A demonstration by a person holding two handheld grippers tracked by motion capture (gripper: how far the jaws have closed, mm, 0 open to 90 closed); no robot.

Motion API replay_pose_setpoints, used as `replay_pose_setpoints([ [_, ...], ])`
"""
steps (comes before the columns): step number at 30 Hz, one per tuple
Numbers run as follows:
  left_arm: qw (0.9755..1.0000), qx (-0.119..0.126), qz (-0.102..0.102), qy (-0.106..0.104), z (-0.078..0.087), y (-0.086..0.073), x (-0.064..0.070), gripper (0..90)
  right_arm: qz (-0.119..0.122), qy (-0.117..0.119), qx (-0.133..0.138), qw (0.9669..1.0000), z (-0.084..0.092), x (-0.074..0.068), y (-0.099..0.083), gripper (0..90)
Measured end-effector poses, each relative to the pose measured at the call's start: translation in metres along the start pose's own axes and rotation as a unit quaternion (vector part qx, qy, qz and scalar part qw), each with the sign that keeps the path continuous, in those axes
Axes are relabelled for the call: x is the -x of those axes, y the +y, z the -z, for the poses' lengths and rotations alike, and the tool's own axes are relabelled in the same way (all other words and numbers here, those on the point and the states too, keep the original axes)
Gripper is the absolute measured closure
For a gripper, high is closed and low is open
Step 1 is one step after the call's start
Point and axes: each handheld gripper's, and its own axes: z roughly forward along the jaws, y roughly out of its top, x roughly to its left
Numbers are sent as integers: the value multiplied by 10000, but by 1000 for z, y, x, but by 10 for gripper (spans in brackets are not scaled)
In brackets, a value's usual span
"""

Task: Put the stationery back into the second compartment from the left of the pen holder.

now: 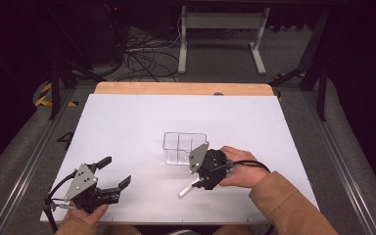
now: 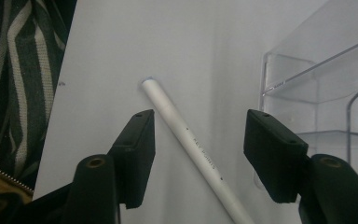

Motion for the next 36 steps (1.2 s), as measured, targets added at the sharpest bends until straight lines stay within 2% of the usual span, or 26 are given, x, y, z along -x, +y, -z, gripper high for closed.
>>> replay_pose_setpoints([
  [1,10000,0,-3,2,0,0,0,145,-155,145,-87,9997,-3,2,-1,460],
  [2,10000,0,-3,2,0,0,0,145,-155,145,-87,9997,-3,2,-1,460],
  [3,10000,3,-1,-1,0,0,0,145,-282,230,-140,9992,-7,4,-4,469],
  [7,10000,-4,14,-2,0,0,0,145,-309,260,-224,9989,-13,6,-7,473],
  [12,10000,-5,-9,-4,0,0,0,145,-201,329,-316,9988,-19,8,-11,500],
  [15,10000,-9,-11,-2,0,0,0,145,34,378,-314,9988,-23,9,-13,516],
  [19,10000,-9,18,-8,-1,0,0,145,216,460,-350,9981,-27,12,-15,535],
  [26,10000,-9,14,-15,0,0,0,145,387,527,-379,9971,-33,13,-15,559],
  [28,10000,-19,9,-12,0,-1,0,145,338,581,-401,9969,-33,13,-15,563],
  [36,10000,-20,28,22,1,-2,0,145,578,584,-434,9957,-37,14,-15,588],
])
